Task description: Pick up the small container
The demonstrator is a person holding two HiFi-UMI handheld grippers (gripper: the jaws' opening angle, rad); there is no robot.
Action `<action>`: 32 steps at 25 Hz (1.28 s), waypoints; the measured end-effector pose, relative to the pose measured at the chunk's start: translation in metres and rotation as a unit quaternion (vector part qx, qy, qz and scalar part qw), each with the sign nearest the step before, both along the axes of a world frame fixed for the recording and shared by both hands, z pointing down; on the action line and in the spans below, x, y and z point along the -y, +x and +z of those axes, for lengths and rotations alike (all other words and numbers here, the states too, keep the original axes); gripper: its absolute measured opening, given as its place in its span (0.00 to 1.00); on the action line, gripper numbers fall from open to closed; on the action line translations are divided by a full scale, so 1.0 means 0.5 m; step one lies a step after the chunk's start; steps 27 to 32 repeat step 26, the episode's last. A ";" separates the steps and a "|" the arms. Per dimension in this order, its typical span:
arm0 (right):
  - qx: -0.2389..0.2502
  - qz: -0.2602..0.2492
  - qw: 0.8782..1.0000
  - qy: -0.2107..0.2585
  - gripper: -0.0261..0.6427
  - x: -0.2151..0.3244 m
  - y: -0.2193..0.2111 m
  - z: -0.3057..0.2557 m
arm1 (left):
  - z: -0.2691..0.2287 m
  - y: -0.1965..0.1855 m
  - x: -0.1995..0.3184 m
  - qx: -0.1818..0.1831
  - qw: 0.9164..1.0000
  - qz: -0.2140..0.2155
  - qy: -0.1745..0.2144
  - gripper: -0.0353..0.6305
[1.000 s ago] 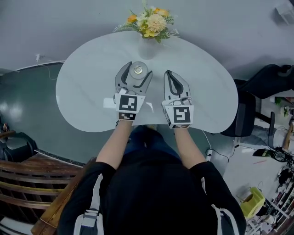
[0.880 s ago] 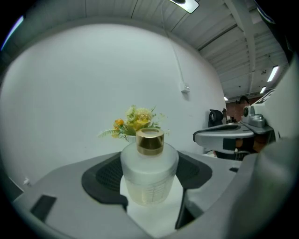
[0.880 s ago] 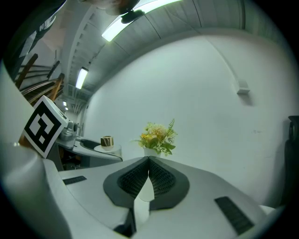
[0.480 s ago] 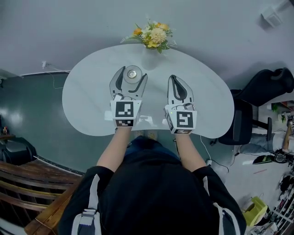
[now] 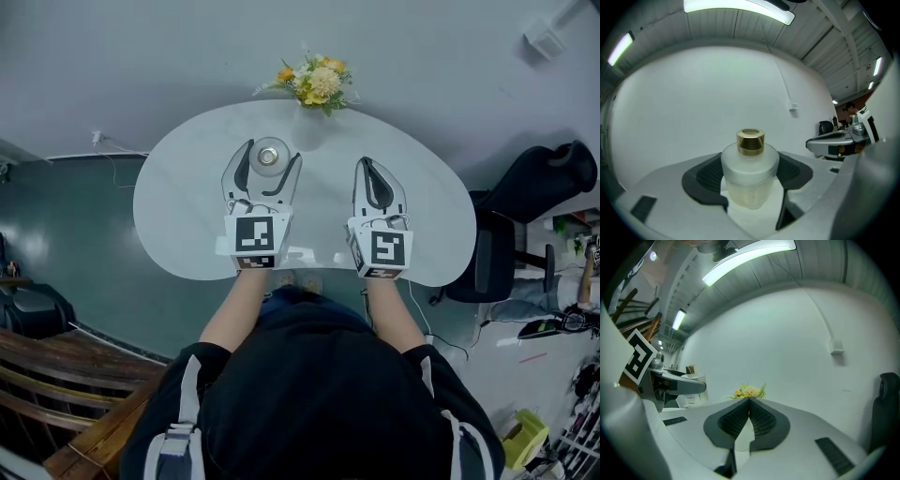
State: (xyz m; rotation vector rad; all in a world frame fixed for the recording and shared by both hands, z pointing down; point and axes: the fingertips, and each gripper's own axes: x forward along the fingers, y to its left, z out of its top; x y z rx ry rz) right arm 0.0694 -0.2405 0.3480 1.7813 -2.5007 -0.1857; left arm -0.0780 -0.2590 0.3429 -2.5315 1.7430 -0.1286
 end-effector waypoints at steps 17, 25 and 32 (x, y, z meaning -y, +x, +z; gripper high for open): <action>-0.005 -0.010 1.000 -0.004 0.07 -0.027 -0.020 0.015 | 0.024 0.002 -0.025 0.004 1.000 0.010 -0.009 0.55; -0.011 -0.011 1.000 -0.005 0.07 -0.022 -0.013 0.025 | 0.033 0.008 -0.024 0.004 1.000 0.010 -0.014 0.55; -0.012 -0.011 1.000 -0.005 0.07 -0.022 -0.012 0.026 | 0.033 0.009 -0.024 0.004 1.000 0.010 -0.014 0.55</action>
